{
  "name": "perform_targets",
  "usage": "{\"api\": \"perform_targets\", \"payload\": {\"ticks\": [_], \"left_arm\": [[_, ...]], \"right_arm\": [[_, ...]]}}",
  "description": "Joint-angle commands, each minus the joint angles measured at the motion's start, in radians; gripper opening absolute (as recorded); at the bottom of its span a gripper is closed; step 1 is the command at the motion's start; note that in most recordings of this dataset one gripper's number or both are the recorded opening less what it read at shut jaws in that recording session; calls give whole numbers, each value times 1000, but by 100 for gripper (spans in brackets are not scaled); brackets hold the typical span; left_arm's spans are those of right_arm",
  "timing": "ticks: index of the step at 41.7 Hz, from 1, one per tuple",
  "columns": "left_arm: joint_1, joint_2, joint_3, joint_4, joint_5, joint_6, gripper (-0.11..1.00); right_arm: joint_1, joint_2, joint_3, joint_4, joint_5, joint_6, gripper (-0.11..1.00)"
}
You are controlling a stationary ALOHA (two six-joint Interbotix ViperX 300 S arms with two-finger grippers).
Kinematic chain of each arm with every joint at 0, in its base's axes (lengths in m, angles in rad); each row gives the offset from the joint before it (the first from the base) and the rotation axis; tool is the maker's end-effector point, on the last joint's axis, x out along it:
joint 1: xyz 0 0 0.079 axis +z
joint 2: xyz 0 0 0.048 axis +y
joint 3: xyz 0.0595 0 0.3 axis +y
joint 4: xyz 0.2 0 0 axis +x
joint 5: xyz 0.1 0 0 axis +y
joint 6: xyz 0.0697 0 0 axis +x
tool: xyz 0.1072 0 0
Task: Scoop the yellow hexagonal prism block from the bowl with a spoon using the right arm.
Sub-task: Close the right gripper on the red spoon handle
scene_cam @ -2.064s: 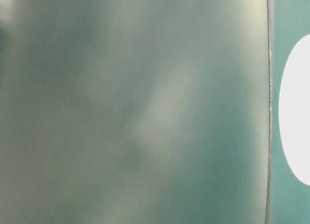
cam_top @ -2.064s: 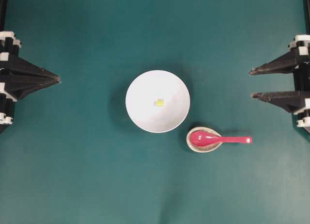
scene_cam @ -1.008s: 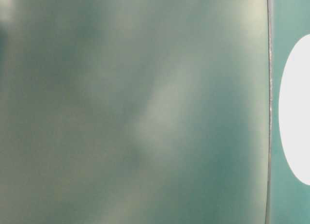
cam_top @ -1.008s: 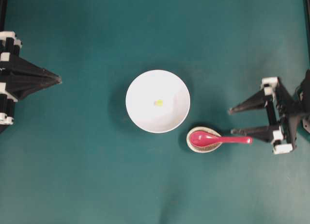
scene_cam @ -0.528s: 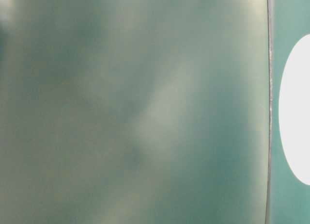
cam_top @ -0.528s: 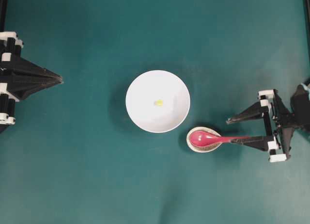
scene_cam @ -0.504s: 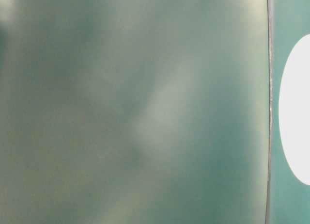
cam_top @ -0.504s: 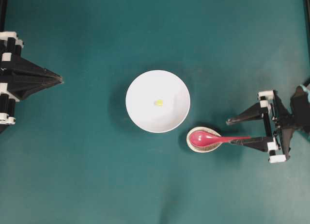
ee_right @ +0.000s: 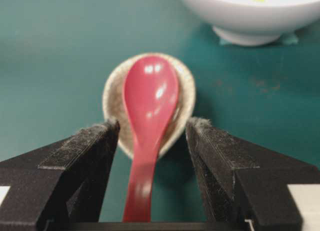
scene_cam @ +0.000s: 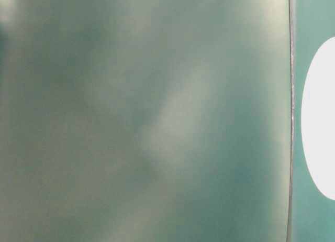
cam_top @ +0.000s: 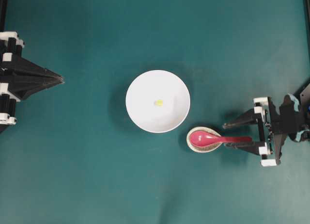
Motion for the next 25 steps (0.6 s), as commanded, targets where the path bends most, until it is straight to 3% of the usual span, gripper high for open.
{"api": "perform_targets", "payload": {"ticks": [1, 25], "left_arm": [[2, 8, -26, 3, -9, 3, 2], [2, 9, -25, 3, -5, 3, 2]], "right_arm": [[15, 5, -12, 5, -18, 6, 60], [34, 67, -26, 20, 35, 11, 60]]}}
